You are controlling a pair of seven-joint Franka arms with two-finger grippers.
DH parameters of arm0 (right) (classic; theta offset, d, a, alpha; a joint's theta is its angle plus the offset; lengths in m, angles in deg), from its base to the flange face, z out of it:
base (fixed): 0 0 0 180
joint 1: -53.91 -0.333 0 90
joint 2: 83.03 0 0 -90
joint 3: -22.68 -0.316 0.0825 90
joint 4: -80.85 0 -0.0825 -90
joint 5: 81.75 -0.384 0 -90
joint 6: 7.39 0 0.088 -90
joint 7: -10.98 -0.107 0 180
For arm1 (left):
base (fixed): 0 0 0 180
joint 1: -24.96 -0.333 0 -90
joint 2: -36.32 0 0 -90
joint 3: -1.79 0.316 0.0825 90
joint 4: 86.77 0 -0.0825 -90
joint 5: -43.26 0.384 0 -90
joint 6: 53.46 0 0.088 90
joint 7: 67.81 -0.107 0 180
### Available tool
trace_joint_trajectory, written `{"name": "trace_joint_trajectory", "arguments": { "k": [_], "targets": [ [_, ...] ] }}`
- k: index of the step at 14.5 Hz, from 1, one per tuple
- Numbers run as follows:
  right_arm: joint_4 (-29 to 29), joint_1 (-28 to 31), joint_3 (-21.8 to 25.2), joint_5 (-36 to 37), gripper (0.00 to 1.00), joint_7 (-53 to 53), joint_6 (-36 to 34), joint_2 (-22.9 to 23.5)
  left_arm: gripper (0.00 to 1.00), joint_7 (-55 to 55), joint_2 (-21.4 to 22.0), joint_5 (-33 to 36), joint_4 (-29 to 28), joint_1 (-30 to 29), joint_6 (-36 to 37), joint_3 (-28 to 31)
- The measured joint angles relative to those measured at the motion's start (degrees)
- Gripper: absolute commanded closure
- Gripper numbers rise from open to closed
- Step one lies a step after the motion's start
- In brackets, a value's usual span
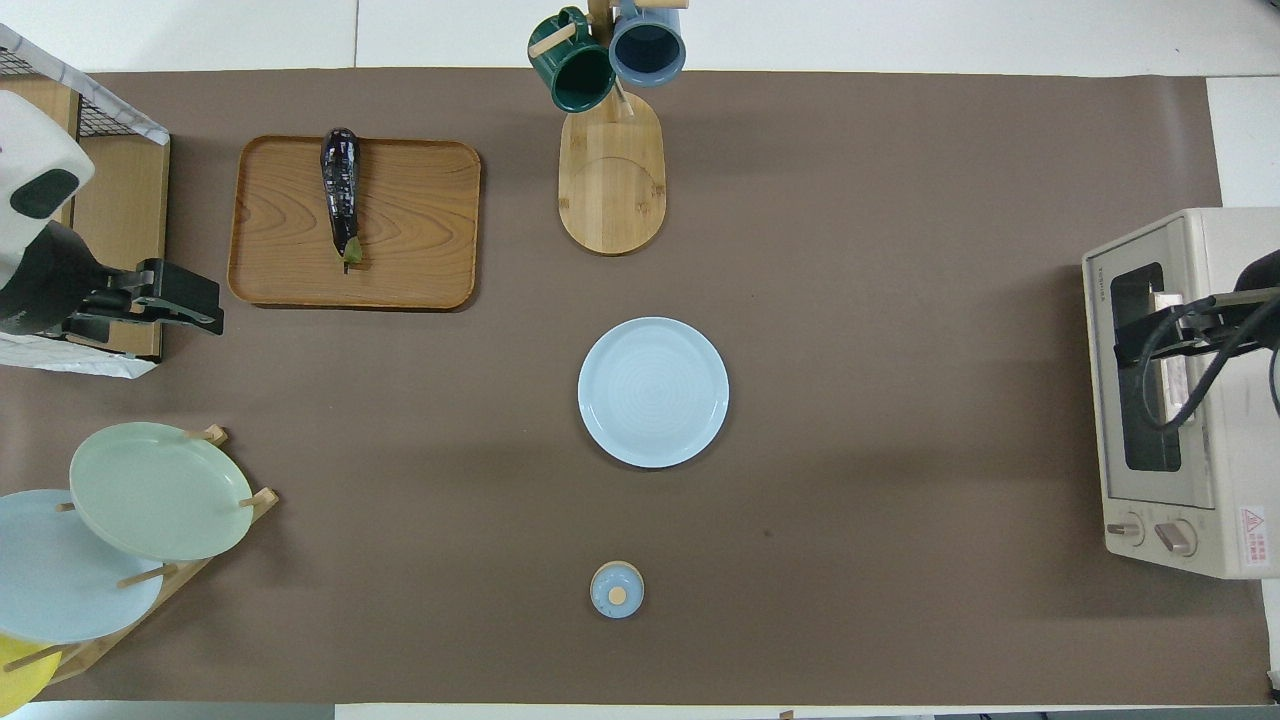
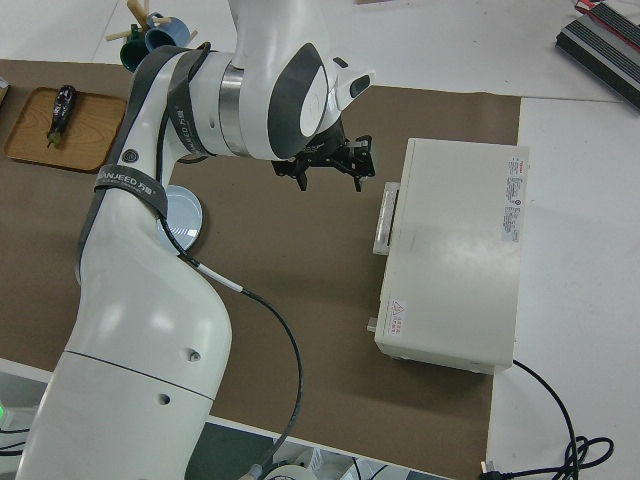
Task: Put eggplant into oven
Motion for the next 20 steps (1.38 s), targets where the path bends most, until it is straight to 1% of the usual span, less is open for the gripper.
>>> {"name": "trace_joint_trajectory", "arguments": {
  "k": [1, 2, 3, 4, 7, 8, 15, 17, 20],
  "targets": [
    [0.0, 0.0, 0.0, 0.0, 0.12, 0.0, 0.1, 0.0, 0.00, 0.0, 0.0, 0.0, 0.0, 0.0, 0.0, 0.0],
    [0.0, 0.0, 0.0, 0.0, 0.12, 0.0, 0.1, 0.0, 0.00, 0.0, 0.0, 0.0, 0.0, 0.0, 0.0, 0.0],
    [0.0, 0.0, 0.0, 0.0, 0.26, 0.0, 0.1, 0.0, 0.00, 0.0, 0.0, 0.0, 0.0, 0.0, 0.0, 0.0],
    [0.0, 0.0, 0.0, 0.0, 0.62, 0.0, 0.1, 0.0, 0.00, 0.1, 0.0, 0.0, 0.0, 0.0, -0.1, 0.0],
    [0.0, 0.0, 0.0, 0.0, 0.98, 0.0, 0.1, 0.0, 0.00, 0.1, 0.0, 0.0, 0.0, 0.0, -0.8, 0.0],
    [0.0, 0.0, 0.0, 0.0, 1.00, 0.0, 0.1, 0.0, 0.00, 0.1, 0.0, 0.0, 0.0, 0.0, -1.2, 0.0],
    [0.0, -0.1, 0.0, 0.0, 1.00, 0.0, 0.3, 0.0, 0.00, 0.2, 0.0, -0.1, 0.0, 0.0, -3.4, 0.0],
    [0.3, 0.0, 0.0, 0.0, 1.00, 0.0, 2.4, 0.0, 0.00, 0.2, -0.6, -0.3, -0.1, 0.0, -4.7, 0.0],
    [2.4, 0.1, 0.0, 0.1, 1.00, 0.0, 7.1, 0.1, 0.00, 0.3, -2.6, -0.4, -0.1, 0.0, -7.1, 0.0]
  ]
}}
